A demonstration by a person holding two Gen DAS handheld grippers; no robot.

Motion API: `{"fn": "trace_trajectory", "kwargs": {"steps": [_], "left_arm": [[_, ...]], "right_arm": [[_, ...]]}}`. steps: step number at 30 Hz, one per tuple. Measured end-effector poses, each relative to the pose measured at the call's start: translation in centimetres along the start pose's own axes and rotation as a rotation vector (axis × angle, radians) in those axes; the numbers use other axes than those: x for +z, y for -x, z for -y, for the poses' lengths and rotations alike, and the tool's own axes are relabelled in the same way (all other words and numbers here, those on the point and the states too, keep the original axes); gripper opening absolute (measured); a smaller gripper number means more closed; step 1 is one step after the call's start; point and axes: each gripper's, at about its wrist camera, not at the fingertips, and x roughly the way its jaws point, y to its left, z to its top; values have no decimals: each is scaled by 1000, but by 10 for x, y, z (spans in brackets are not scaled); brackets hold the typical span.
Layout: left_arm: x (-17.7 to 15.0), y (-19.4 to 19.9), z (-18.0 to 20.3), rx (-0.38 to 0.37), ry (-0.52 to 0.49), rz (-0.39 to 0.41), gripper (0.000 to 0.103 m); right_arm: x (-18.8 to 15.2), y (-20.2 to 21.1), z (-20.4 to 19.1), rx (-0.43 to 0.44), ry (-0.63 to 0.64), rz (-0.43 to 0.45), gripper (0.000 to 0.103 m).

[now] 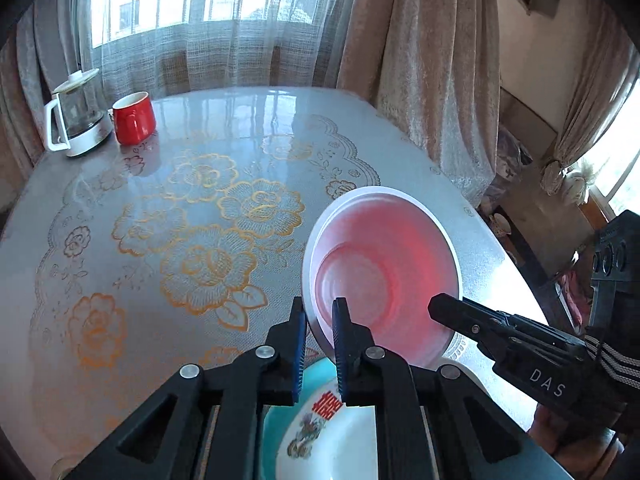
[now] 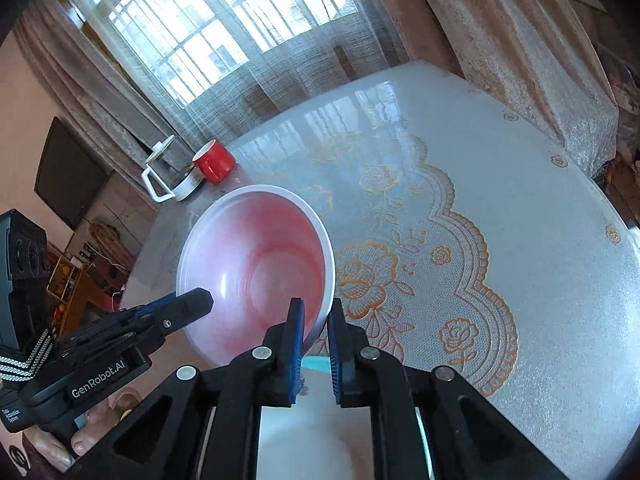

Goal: Organize plates and bowls
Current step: 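Grasp the red bowl rim with the right gripper and lift it toward the basin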

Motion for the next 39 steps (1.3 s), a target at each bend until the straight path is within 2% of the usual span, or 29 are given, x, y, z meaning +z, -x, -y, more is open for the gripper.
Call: {"fn": "trace_trajectory", "kwargs": {"steps": [7, 15, 24, 39], "left_arm": [[-52, 69, -21, 103, 22, 95, 12], [-106, 104, -48, 123, 115, 134, 12], [-141, 126, -68, 138, 182, 150, 12], [-181, 167, -112, 131, 310, 191, 12]], "right_arm": [[-42, 21, -47, 96, 52, -14, 11], [-87, 23, -85, 152, 109, -59, 11], [-115, 13, -106, 181, 130, -104, 12], [-136, 8, -156, 281, 204, -141, 11]]}}
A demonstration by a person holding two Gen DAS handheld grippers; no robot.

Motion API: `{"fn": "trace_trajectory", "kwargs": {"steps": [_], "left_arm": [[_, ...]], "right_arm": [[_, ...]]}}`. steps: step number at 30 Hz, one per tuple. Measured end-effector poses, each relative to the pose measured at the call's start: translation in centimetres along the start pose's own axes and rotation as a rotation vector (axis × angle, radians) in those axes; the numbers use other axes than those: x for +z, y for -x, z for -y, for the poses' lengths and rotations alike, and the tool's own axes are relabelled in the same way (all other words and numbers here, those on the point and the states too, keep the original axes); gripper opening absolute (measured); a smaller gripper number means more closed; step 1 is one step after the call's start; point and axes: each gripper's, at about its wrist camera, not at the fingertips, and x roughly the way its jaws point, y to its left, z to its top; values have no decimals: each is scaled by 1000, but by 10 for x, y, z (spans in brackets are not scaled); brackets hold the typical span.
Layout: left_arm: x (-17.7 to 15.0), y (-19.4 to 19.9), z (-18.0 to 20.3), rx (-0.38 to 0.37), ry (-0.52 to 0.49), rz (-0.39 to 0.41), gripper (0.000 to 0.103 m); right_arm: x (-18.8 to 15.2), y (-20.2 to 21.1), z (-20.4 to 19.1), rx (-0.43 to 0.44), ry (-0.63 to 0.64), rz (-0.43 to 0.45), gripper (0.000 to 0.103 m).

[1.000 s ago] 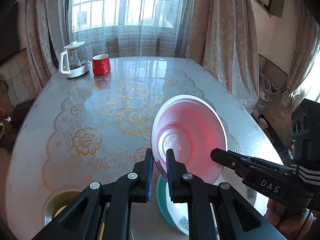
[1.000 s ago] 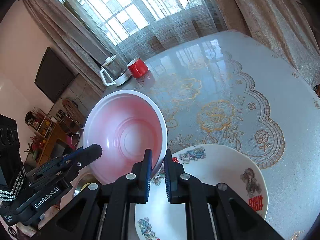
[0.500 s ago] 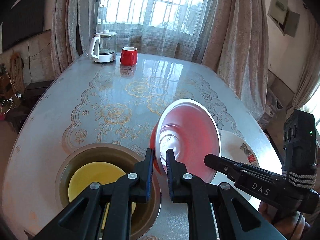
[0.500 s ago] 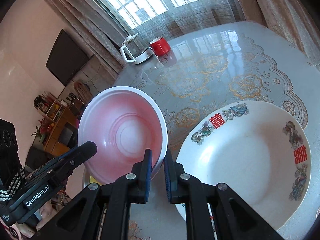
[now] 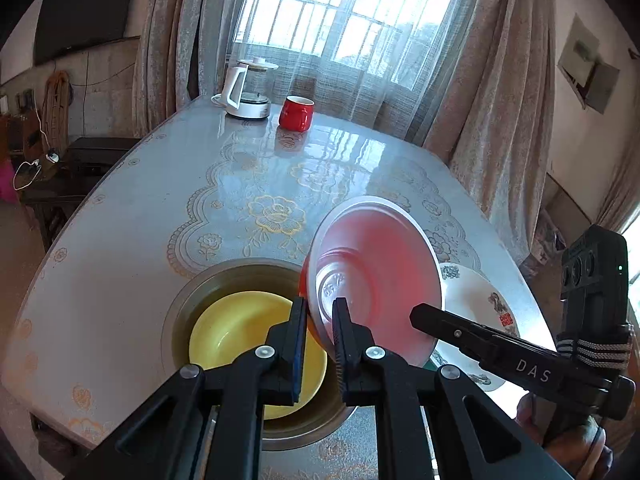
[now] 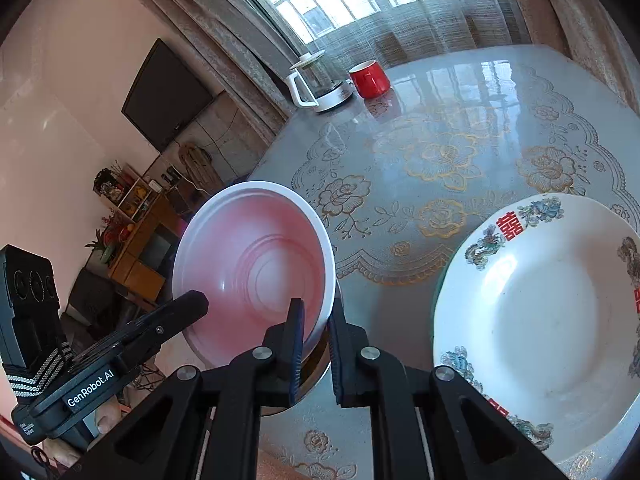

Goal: Organize plates and bowls
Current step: 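Grasp the red bowl rim with the right gripper and lift it toward the basin, then lower the red bowl into the steel basin onto the yellow bowl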

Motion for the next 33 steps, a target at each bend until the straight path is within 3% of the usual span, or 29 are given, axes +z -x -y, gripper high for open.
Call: {"fn": "trace_trajectory", "kwargs": {"steps": [8, 14, 20, 29, 33], "left_arm": [[-11, 9, -40, 42, 79, 0, 12], [-25, -2, -63, 71, 128, -48, 12], [-34, -14, -70, 87, 146, -94, 12], [-43, -33, -72, 109, 140, -153, 12], [-43, -36, -69, 119, 128, -160, 13]], "right_arm": [[-8, -31, -28, 38, 47, -63, 12], [-16, -53, -38, 30, 73, -128, 14], [-27, -68, -36, -1, 75, -176, 14], [-34, -74, -36, -51, 97, -182, 18], [-35, -71, -36, -86, 107, -176, 25]]}}
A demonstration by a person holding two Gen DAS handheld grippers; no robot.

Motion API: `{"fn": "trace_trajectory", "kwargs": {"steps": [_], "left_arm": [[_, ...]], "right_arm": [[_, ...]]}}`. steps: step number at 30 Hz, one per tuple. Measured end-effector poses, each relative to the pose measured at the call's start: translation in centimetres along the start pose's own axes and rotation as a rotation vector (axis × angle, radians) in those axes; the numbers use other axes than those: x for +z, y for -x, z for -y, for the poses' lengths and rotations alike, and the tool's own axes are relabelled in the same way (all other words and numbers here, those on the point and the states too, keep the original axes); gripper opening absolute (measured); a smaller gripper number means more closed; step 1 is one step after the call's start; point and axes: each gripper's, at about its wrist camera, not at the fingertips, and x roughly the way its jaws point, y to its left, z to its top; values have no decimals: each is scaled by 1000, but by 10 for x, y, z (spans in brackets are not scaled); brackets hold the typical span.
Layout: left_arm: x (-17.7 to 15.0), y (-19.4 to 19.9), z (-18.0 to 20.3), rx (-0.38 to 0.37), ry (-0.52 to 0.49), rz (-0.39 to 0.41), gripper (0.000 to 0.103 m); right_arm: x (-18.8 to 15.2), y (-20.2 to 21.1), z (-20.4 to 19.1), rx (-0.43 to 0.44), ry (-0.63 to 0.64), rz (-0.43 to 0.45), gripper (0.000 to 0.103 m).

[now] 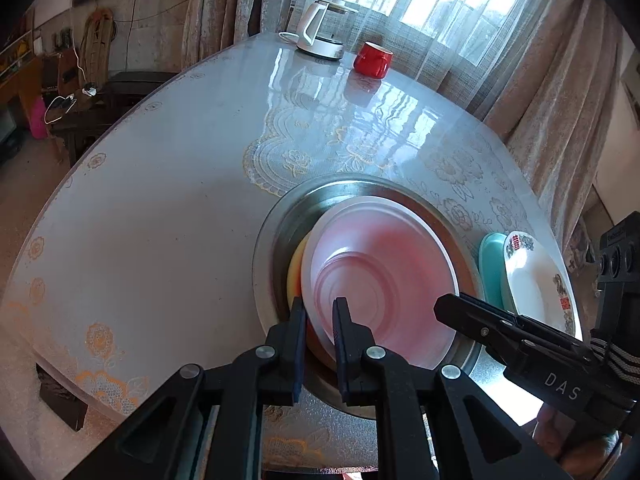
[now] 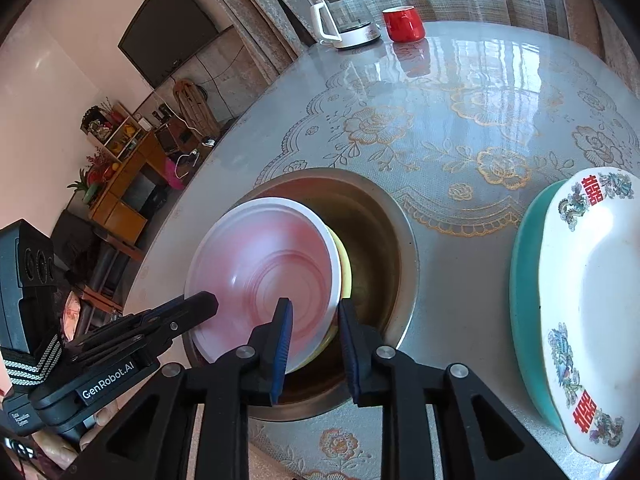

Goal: Organize plates and bowls
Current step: 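Lower the red bowl into the steel basin onto the yellow bowl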

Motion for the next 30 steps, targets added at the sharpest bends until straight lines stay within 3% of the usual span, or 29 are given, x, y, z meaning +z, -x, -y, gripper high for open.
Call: {"fn": "trace_trajectory", "kwargs": {"steps": [5, 10, 19, 23, 26, 30], "left_arm": [[3, -2, 3, 15, -9, 7, 13], [5, -6, 9, 53, -42, 34, 13], [8, -12, 18, 112, -86, 66, 13], [8, -13, 18, 119, -86, 69, 13], [7, -13, 19, 129, -91, 69, 13], [7, -13, 20, 135, -90, 69, 13]], "right_arm": [[1, -2, -9, -91, 98, 39, 26], [-1, -9, -14, -150, 169, 57, 17], [4, -9, -12, -170, 174, 69, 15], [4, -7, -13, -165, 170, 70, 17], [3, -3, -13, -172, 163, 82, 26], [1, 1, -12, -167, 160, 94, 27]]}}
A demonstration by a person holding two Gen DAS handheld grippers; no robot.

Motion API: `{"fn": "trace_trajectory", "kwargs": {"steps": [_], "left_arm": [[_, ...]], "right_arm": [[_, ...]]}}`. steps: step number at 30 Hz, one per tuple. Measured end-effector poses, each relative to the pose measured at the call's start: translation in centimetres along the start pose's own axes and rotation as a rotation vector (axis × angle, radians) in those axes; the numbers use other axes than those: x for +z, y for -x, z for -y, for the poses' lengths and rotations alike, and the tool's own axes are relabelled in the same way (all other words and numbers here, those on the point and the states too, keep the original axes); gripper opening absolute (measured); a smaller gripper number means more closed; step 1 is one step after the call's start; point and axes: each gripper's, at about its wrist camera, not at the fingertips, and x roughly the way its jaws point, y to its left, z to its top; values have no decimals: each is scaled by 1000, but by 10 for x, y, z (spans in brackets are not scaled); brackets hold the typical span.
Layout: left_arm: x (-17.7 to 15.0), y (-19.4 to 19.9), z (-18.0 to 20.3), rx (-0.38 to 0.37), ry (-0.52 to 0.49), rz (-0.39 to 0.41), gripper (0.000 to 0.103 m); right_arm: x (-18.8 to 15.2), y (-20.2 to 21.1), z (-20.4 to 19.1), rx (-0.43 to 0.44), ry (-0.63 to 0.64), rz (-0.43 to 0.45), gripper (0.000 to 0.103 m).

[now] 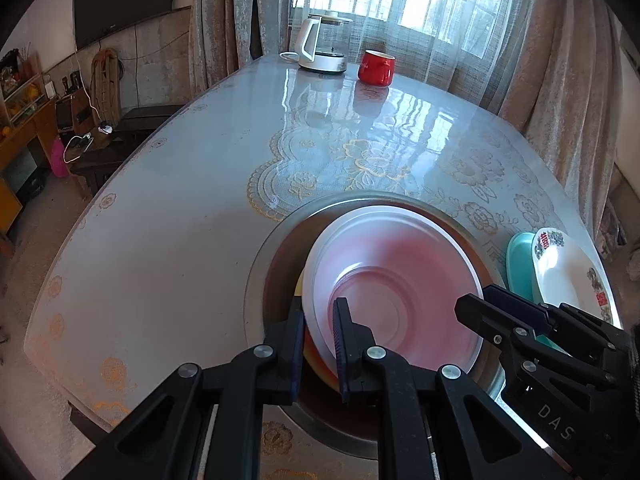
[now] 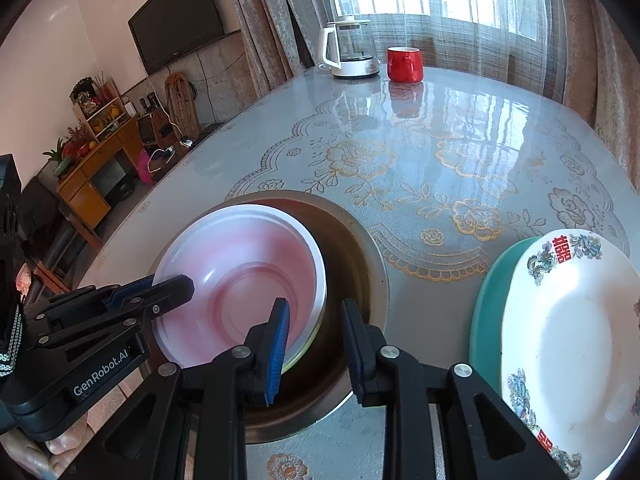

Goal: Organize plates and bowls
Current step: 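Lower the red bowl into the steel basin onto the yellow bowl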

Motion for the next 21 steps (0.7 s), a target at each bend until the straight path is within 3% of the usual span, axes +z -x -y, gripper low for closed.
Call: {"fn": "trace_trajectory", "kwargs": {"steps": [21], "left_arm": [[-11, 1, 2, 53, -24, 22, 16]], "right_arm": [[-14, 13, -5, -2, 12, 53, 27]]}}
